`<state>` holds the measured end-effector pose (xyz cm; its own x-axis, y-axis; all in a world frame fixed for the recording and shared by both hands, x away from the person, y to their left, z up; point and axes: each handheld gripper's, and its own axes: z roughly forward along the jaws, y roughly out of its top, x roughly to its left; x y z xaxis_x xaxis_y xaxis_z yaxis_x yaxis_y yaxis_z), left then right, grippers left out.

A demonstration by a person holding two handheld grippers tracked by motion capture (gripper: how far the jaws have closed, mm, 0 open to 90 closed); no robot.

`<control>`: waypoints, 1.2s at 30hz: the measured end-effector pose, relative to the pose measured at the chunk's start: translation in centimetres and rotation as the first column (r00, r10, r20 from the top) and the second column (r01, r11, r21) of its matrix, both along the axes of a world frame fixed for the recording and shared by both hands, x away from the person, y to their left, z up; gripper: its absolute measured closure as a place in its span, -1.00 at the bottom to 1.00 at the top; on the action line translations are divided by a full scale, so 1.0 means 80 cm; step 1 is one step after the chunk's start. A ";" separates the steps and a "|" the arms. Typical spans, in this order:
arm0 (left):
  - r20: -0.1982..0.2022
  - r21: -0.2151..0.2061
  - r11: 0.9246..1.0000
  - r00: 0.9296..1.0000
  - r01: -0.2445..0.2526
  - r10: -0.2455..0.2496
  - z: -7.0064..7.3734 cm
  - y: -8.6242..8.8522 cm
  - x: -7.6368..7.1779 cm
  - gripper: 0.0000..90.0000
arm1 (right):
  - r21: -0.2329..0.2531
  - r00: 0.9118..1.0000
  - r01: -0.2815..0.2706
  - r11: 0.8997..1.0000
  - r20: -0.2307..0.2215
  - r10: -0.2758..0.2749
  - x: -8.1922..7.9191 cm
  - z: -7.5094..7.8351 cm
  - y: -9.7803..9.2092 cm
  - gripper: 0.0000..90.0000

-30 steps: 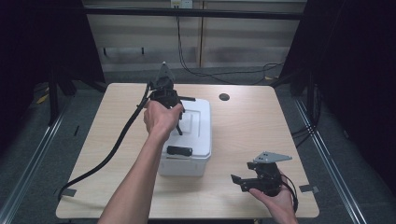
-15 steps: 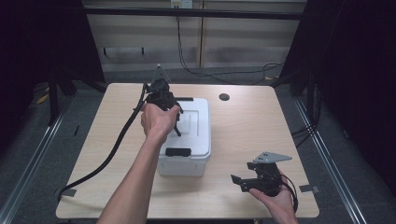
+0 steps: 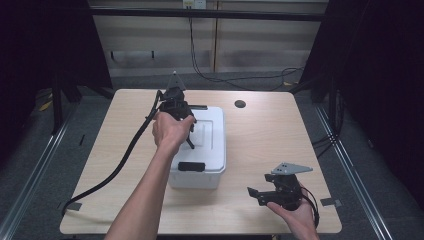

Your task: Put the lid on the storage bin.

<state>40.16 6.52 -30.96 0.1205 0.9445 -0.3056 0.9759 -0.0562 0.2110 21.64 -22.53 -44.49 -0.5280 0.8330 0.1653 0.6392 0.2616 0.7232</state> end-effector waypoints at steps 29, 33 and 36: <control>0.008 -0.041 0.997 0.997 -0.072 0.072 0.004 0.008 0.005 0.83 | -0.002 1.000 -0.006 1.000 -0.003 0.006 0.000 0.000 0.001 -0.57; 0.018 -0.040 0.999 1.000 -0.005 0.006 0.008 0.007 0.006 0.43 | -0.002 1.000 -0.006 1.000 -0.003 0.006 0.000 0.000 0.001 -0.57; 0.034 -0.024 0.999 0.998 0.047 -0.046 0.011 0.009 0.006 0.33 | -0.002 1.000 -0.005 1.000 -0.005 0.005 0.000 0.000 0.001 -0.57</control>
